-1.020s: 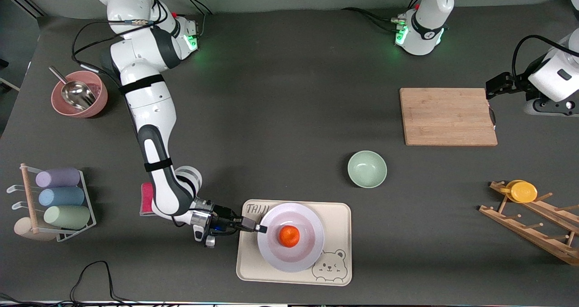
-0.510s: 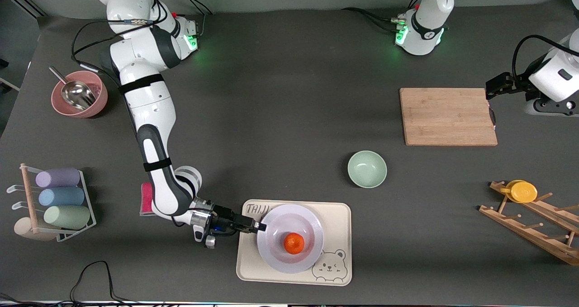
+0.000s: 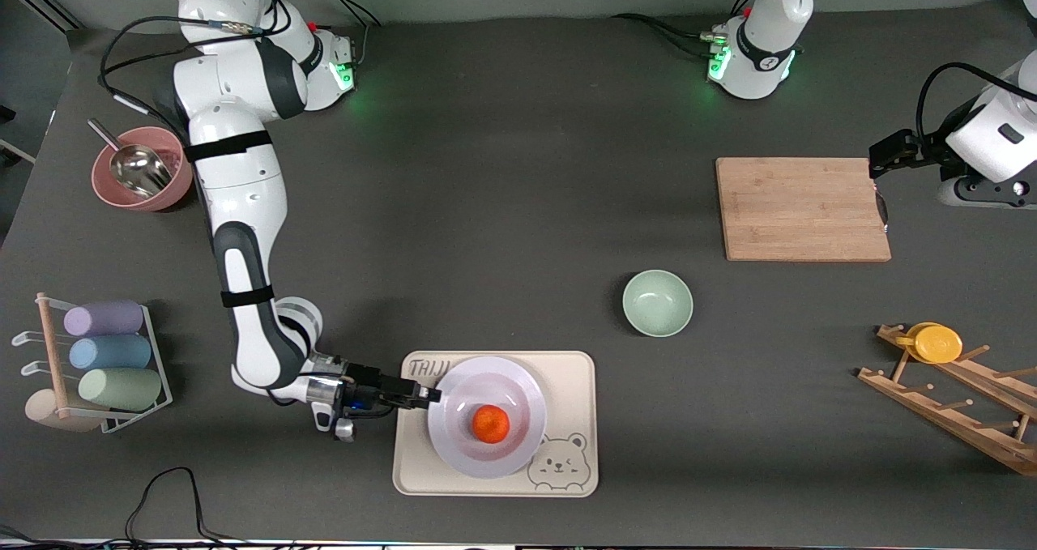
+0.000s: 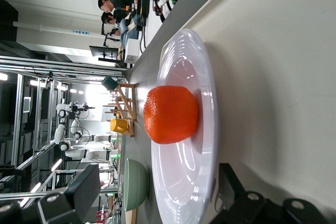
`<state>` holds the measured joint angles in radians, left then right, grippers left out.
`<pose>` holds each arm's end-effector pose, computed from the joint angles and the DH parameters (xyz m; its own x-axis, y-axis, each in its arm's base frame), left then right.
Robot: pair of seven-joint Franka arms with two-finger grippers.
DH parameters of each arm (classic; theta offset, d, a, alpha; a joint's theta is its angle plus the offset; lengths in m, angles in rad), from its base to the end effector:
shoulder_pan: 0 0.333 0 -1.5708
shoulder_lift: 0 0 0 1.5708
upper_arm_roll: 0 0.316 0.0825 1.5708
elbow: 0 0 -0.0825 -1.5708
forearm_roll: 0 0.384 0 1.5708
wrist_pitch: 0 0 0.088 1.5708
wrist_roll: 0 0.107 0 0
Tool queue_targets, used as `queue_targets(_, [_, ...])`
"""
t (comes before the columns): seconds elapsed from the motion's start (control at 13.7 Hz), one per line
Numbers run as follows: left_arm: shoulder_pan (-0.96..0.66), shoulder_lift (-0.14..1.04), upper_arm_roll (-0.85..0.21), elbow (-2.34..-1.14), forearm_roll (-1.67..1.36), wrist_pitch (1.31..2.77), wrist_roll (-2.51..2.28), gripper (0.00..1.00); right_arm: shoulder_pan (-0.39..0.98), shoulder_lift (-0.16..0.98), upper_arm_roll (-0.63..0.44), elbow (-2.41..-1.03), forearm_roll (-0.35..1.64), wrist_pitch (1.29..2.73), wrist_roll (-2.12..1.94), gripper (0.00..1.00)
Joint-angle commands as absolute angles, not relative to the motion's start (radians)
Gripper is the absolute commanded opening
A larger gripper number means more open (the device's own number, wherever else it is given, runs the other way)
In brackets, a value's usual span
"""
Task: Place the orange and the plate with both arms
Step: 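Set the plate down on the placemat with the right gripper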
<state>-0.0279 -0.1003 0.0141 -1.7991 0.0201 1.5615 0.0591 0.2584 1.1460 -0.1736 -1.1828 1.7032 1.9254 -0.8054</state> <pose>0.5144 -0.0046 0.5705 0.9878 -0.0728 -0.1377 -0.0749 -0.9971 -0.0104 0.7328 0.1723 0.1046 0.9842 -0.1411 0.1066 0.0593 -0.3045 -0.9507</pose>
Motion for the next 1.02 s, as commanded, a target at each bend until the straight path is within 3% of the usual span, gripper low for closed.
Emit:
queue_targets(0.0, [-0.02, -0.103, 0.012, -1.79, 0.012, 1.56, 0.069, 1.0, 0.259, 1.106, -0.19, -1.276, 1.667, 1.922, -0.834, 1.0])
queue_targets(0.95, [0.0, -0.103, 0.014, -1.787, 0.009, 1.554, 0.106, 1.0, 0.287, 1.08, -0.141, -1.256, 1.666, 2.037, -0.741, 1.0])
